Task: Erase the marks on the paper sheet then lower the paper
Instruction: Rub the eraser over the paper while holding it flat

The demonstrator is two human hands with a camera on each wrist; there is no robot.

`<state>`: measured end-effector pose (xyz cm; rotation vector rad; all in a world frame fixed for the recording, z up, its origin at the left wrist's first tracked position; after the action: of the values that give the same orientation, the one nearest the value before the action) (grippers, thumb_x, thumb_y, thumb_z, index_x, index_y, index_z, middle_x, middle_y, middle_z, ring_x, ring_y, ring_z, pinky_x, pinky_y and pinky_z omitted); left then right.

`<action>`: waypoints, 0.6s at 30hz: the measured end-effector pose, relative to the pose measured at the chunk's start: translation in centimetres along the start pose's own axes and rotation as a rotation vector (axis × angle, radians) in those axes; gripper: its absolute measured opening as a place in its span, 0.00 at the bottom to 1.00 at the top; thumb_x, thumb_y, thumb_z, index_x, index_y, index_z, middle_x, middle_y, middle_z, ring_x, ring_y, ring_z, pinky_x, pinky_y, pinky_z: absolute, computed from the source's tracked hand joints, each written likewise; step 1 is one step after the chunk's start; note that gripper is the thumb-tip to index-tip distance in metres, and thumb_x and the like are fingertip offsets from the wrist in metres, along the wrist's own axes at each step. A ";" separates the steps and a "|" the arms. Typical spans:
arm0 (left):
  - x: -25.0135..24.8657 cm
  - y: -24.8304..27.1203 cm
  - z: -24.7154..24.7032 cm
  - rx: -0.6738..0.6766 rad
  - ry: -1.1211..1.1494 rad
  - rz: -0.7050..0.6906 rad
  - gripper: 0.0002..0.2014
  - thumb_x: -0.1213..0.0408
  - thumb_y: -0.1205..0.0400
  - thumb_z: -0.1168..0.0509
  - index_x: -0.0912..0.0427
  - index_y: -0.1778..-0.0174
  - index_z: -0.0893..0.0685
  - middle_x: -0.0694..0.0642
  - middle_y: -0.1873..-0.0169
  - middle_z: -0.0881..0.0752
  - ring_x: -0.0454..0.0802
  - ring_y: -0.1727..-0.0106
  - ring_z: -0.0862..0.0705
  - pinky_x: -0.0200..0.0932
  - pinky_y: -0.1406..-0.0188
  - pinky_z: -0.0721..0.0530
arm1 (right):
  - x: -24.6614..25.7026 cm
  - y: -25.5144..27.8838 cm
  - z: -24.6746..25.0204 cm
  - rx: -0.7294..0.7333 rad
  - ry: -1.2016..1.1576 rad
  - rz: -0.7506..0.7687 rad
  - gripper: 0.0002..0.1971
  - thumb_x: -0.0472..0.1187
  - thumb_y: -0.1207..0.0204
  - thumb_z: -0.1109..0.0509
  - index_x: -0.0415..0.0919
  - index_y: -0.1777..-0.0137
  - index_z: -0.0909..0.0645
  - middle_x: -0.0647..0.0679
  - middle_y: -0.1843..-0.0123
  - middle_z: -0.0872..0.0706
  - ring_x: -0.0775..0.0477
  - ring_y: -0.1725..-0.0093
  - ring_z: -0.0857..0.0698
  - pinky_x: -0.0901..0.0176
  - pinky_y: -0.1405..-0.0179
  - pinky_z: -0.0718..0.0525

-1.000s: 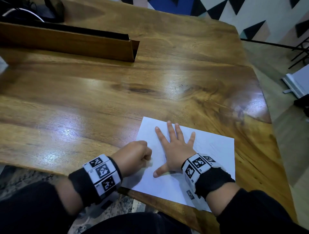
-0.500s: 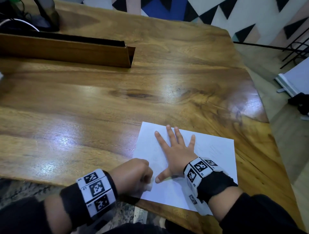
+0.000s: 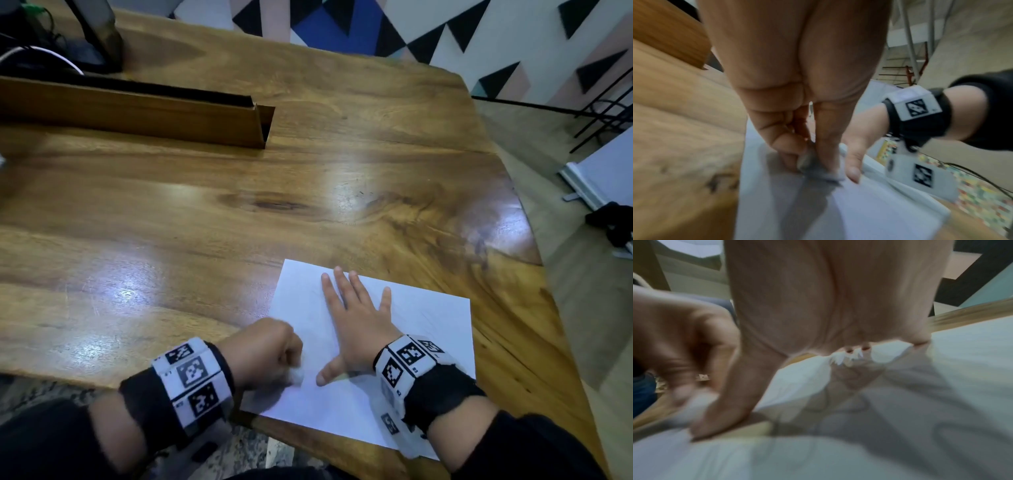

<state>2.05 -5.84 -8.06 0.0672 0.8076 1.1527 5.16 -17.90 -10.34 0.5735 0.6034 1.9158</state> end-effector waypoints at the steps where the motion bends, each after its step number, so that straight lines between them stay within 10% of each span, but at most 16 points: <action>1: 0.4 -0.5 1.1 -0.057 0.043 0.044 0.08 0.56 0.30 0.27 0.55 0.61 0.14 0.48 0.69 0.17 0.45 0.66 0.20 0.30 0.72 0.30 | -0.3 0.0 0.1 -0.024 -0.030 -0.004 0.75 0.71 0.45 0.22 0.45 0.22 0.81 0.51 0.19 0.80 0.48 0.19 0.76 0.25 0.24 0.67; 10: -0.5 -6.8 7.0 -0.358 -0.005 0.135 0.08 0.64 0.28 0.30 0.61 0.54 0.15 0.59 0.55 0.12 0.53 0.57 0.19 0.35 0.66 0.35 | -0.7 0.1 0.6 -0.104 -0.099 -0.013 0.69 0.70 0.41 0.25 0.46 0.17 0.73 0.55 0.17 0.75 0.52 0.18 0.72 0.30 0.21 0.65; 18: 0.4 -6.6 5.6 -0.116 -0.027 0.161 0.06 0.67 0.30 0.27 0.61 0.58 0.12 0.51 0.67 0.15 0.48 0.62 0.21 0.31 0.76 0.30 | -0.7 0.0 0.4 -0.095 -0.085 0.009 0.67 0.70 0.40 0.25 0.52 0.18 0.74 0.54 0.18 0.77 0.50 0.18 0.73 0.28 0.23 0.67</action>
<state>10.62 -6.44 -7.17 0.0521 0.7195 1.3460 5.67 -18.45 -10.11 0.5948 0.4537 1.9069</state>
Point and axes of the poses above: each hand's wrist, its own y-axis away from the middle knuckle, its own z-axis out of the back of the hand, x = y × z, the point moved 6 cm from there along -y, towards the middle knuckle
